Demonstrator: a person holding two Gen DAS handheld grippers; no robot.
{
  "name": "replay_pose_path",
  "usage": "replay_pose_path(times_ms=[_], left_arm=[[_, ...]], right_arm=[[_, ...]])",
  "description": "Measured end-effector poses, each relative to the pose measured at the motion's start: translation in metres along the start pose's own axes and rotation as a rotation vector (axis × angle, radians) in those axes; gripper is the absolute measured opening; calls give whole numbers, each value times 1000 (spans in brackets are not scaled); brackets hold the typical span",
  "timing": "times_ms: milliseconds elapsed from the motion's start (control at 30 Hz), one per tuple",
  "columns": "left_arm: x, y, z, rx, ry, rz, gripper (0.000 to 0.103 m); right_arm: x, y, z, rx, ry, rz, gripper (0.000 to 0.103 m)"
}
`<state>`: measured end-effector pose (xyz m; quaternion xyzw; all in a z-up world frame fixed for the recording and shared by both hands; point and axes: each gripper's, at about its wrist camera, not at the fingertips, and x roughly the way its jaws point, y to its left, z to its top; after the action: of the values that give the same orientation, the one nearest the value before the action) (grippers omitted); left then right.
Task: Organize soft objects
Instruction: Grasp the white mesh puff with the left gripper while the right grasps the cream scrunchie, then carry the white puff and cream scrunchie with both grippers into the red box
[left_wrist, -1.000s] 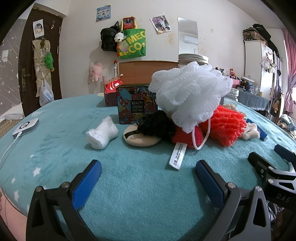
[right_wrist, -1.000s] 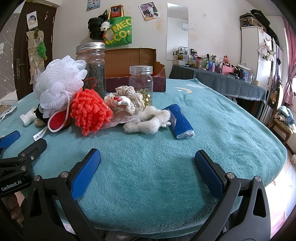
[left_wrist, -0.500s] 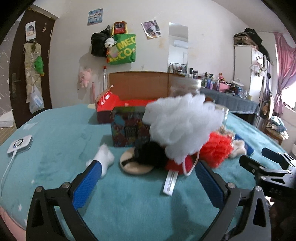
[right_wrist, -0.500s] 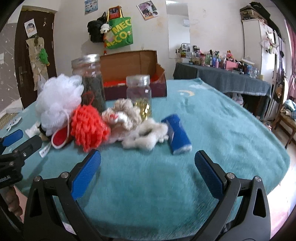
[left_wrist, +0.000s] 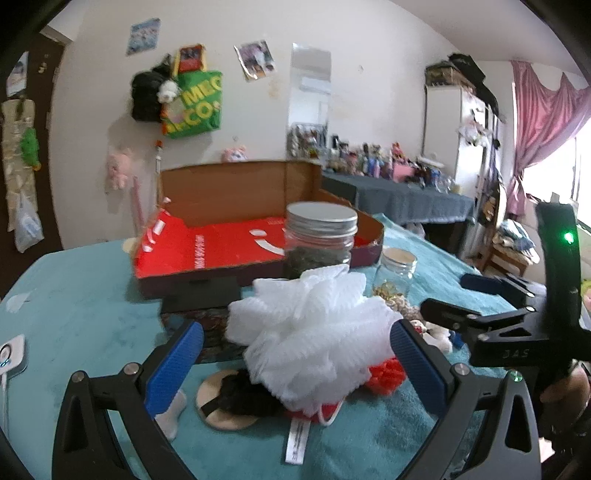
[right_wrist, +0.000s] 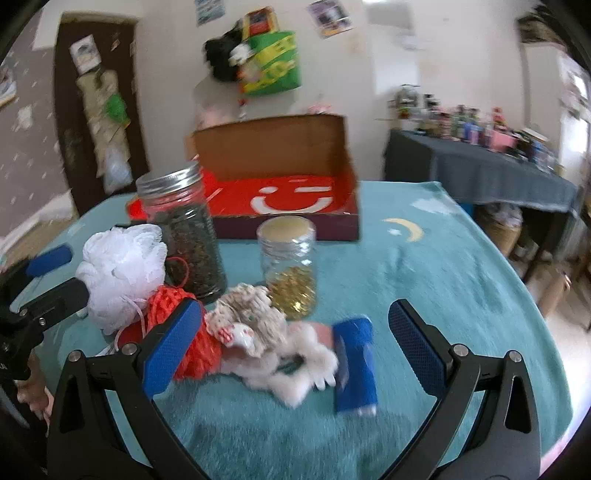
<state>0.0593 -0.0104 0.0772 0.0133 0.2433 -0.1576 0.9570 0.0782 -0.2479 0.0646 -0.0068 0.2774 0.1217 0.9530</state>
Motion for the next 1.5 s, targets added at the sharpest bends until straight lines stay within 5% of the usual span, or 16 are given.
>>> replay_pose_path(times_ms=[100, 167, 233, 300, 367, 400, 600, 1233, 1500], left_arm=[[16, 1, 2, -8, 61, -33, 103], [24, 1, -1, -15, 92, -61, 98], [30, -1, -5, -17, 127, -106, 75], [33, -5, -8, -17, 146, -125, 68], [29, -6, -8, -16, 134, -122, 56], [27, -5, -8, -23, 136, -128, 54], [22, 0, -7, -22, 132, -134, 46], [-2, 31, 3, -65, 97, -123, 46], [-13, 71, 4, -181, 149, -132, 46]], right_arm=[[19, 1, 7, -34, 58, 51, 99], [32, 0, 8, -34, 107, 86, 86], [44, -2, 6, -17, 166, 147, 56], [50, -5, 3, 15, 206, 212, 32], [50, -6, -1, 45, 211, 261, 26], [49, -5, -1, 41, 202, 262, 13], [36, -7, -6, 61, 159, 240, 13], [6, -2, 6, 56, 96, 212, 13], [-2, -20, 5, 99, 112, 213, 13]])
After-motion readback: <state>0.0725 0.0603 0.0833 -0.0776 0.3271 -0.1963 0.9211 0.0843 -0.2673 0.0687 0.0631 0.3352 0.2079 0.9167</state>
